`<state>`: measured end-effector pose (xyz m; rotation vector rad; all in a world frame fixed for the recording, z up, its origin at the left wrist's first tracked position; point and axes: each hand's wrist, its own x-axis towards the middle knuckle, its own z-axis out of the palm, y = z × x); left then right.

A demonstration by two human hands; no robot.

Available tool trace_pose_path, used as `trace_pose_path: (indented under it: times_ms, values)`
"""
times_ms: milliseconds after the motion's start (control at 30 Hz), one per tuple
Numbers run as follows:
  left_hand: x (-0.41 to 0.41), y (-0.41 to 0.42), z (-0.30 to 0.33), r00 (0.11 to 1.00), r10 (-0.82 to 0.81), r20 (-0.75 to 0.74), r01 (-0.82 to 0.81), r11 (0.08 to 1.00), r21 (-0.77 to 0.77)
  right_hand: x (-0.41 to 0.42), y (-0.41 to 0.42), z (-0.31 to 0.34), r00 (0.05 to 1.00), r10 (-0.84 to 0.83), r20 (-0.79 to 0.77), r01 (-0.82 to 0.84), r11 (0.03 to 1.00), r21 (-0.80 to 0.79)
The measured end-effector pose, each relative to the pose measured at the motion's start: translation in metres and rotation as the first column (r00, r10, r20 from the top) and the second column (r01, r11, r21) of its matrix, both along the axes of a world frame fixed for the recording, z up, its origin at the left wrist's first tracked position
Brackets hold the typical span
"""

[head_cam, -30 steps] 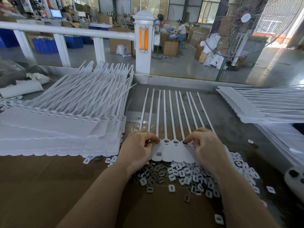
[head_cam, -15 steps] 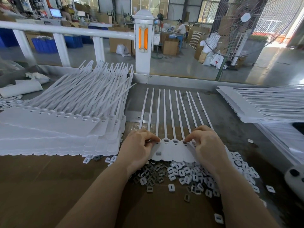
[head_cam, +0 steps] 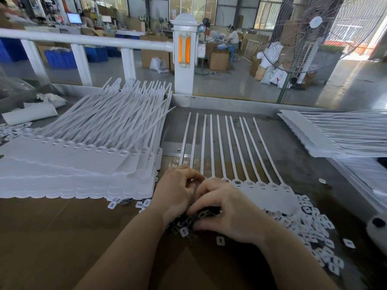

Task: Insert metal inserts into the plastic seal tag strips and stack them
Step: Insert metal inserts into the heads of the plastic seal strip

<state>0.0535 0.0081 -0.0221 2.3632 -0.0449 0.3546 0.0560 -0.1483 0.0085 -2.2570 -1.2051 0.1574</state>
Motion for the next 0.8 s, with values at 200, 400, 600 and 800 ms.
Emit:
trace_pose_path:
  times_ms: [200,400,600,800]
  values:
    - [-0.001,0.0,0.0,1.0,0.005,-0.002,-0.005,1.0,-0.017,-0.003,0.004,-0.004,0.998,0.039,0.053,-0.034,0.996,-0.08]
    - [0.0,0.0,-0.002,1.0,0.002,0.005,-0.002,1.0,-0.029,-0.003,0.004,-0.006,0.999,0.032,0.037,-0.03,0.998,-0.055]
    - [-0.002,0.002,0.001,0.999,-0.039,-0.01,0.039,0.998,-0.045,0.009,-0.009,-0.001,0.973,-0.199,-0.115,0.219,0.956,0.193]
    - [-0.005,0.005,0.007,0.991,-0.106,-0.086,0.098,0.991,-0.087,0.02,-0.025,-0.001,0.915,-0.373,-0.154,0.403,0.871,0.282]
